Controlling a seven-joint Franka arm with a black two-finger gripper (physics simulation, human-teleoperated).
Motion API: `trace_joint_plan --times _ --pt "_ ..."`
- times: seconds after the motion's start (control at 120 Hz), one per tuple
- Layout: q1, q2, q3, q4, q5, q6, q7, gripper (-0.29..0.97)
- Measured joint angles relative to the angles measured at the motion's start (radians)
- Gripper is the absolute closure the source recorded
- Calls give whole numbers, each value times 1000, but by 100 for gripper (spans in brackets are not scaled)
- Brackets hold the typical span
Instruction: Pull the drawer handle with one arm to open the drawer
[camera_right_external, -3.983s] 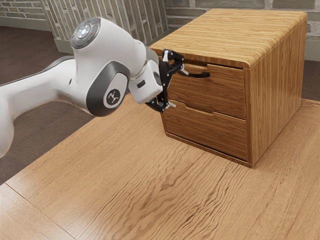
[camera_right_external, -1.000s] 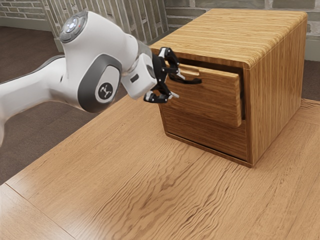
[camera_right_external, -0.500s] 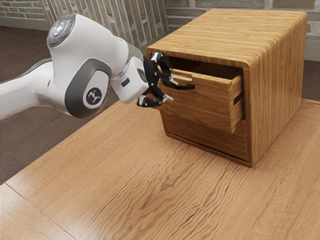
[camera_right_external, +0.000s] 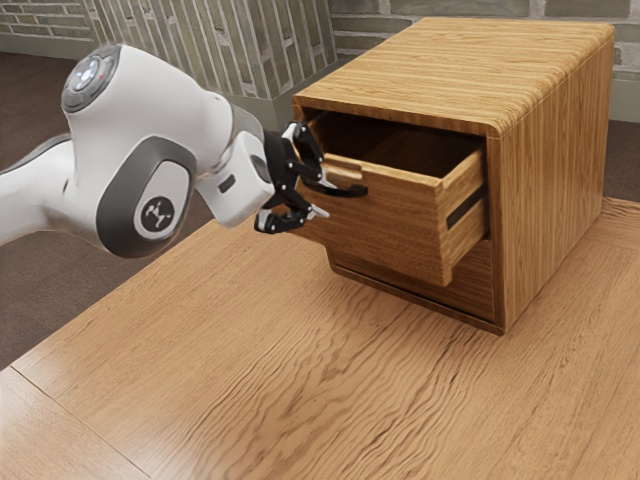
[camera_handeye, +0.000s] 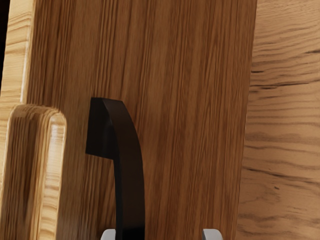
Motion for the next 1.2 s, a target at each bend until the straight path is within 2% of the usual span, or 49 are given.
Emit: trace_joint_plan --times 0.792,1.2 --pt "4 -166 -2 -169 4 6 -40 59" --pt "5 -252 -4 -254 3 16 -63 67"
